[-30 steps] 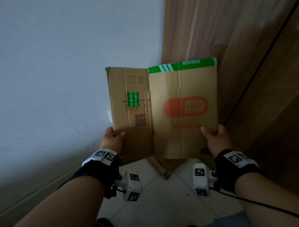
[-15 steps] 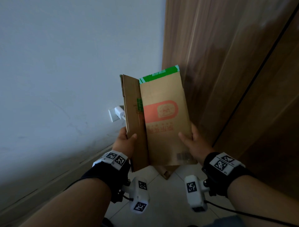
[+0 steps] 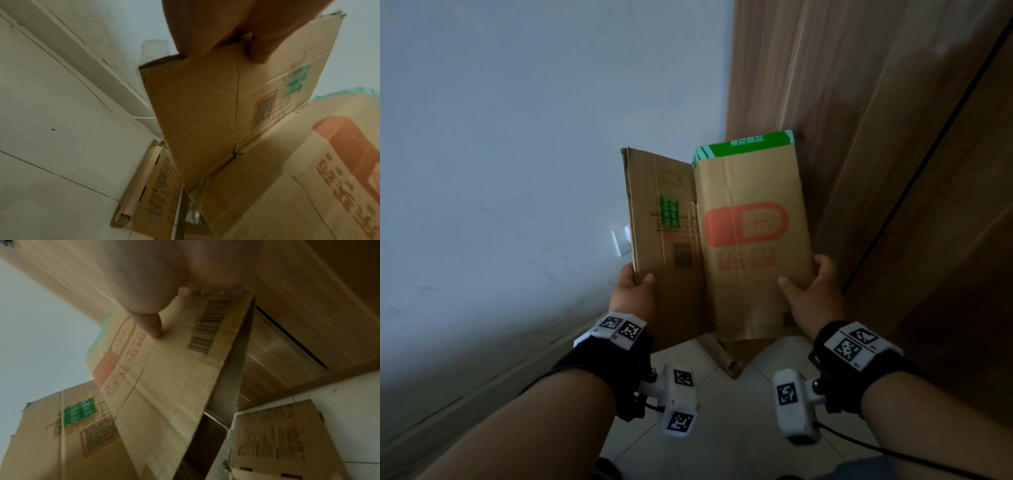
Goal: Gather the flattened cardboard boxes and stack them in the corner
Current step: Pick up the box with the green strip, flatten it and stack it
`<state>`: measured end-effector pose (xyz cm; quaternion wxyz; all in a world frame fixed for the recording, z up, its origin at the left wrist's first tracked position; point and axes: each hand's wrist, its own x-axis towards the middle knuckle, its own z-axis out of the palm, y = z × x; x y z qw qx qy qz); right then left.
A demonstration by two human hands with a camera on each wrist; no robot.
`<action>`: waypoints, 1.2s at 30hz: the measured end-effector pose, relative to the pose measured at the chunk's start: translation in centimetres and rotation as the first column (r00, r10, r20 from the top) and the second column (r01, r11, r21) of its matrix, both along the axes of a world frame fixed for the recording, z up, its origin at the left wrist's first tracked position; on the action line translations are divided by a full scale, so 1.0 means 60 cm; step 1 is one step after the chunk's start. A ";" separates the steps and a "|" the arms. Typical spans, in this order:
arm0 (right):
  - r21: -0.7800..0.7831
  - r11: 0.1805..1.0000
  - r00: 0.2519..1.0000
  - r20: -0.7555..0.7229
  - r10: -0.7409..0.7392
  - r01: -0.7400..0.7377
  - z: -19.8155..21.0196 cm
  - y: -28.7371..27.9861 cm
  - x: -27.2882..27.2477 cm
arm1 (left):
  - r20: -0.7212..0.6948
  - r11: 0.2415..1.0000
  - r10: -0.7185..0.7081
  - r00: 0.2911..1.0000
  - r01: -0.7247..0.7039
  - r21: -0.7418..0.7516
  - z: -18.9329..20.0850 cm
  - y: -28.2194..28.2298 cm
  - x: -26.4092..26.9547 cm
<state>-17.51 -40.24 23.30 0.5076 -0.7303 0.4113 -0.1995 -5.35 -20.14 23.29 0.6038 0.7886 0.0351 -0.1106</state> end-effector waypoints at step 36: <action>-0.203 0.924 0.940 -0.179 0.289 -0.323 -0.004 0.006 -0.002 | -0.194 0.845 -0.145 0.970 0.019 -0.534 0.031 -0.011 0.013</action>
